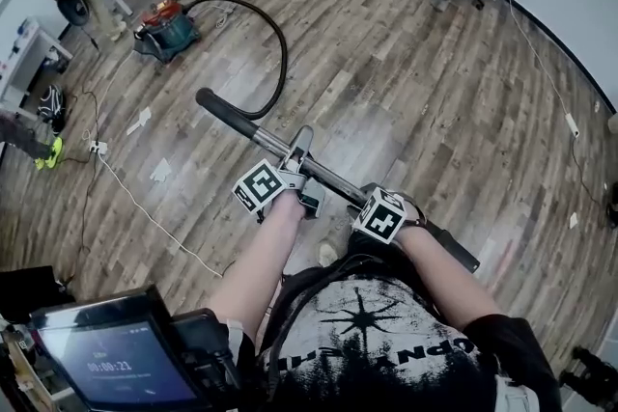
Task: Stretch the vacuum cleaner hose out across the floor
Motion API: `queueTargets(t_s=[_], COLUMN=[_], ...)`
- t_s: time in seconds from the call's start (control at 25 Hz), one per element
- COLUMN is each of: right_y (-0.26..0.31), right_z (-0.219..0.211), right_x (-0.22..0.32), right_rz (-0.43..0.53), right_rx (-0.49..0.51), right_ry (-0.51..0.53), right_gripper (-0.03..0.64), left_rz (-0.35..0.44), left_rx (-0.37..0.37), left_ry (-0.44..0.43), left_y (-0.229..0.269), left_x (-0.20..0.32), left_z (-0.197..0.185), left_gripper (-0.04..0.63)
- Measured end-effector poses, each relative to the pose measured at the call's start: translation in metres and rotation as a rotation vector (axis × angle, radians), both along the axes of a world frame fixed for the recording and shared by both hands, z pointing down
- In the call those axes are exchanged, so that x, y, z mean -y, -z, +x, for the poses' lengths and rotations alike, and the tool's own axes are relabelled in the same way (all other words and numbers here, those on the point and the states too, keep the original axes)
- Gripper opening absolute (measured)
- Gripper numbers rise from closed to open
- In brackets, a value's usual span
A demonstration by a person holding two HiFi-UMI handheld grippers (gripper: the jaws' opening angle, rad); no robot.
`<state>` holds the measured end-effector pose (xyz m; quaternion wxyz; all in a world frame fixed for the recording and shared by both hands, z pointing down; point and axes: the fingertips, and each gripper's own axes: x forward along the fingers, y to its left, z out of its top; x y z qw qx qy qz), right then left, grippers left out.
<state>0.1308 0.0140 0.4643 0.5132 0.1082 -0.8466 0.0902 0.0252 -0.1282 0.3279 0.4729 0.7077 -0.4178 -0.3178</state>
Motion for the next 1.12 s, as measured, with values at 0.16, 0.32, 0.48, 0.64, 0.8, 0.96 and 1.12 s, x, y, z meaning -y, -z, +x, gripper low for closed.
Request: queueTargets(t_s=[0.16, 0.32, 0.48, 0.64, 0.8, 0.96, 1.12], right_y=[0.004, 0.006, 0.006, 0.003, -0.001, -0.003, -0.007], right_z=[0.006, 0.013, 0.035, 0.072, 0.121, 0.174, 0.211], right_x=[-0.017, -0.028, -0.034, -0.045, -0.056, -0.071, -0.086], right_rz=[0.007, 0.011, 0.011, 0.011, 0.012, 0.008, 0.0], right_rx=[-0.005, 0.009, 0.022, 0.026, 0.014, 0.014, 0.014], right_ry=[0.004, 0.017, 0.036, 0.058, 0.071, 0.088, 0.104], right_gripper=[0.083, 0.083, 0.083, 0.082, 0.083, 0.083, 0.083], left_rz=[0.007, 0.015, 0.016, 0.013, 0.011, 0.008, 0.003], left_rx=[-0.006, 0.008, 0.023, 0.025, 0.014, 0.01, 0.011], left_ry=[0.006, 0.019, 0.042, 0.063, 0.077, 0.09, 0.106], left_y=[0.004, 0.009, 0.011, 0.008, 0.001, -0.001, -0.006], left_x=[-0.018, -0.03, -0.039, -0.052, -0.066, -0.081, -0.096], left_z=[0.005, 0.012, 0.032, 0.067, 0.112, 0.163, 0.198], left_gripper=[0.038, 0.038, 0.038, 0.038, 0.038, 0.038, 0.038])
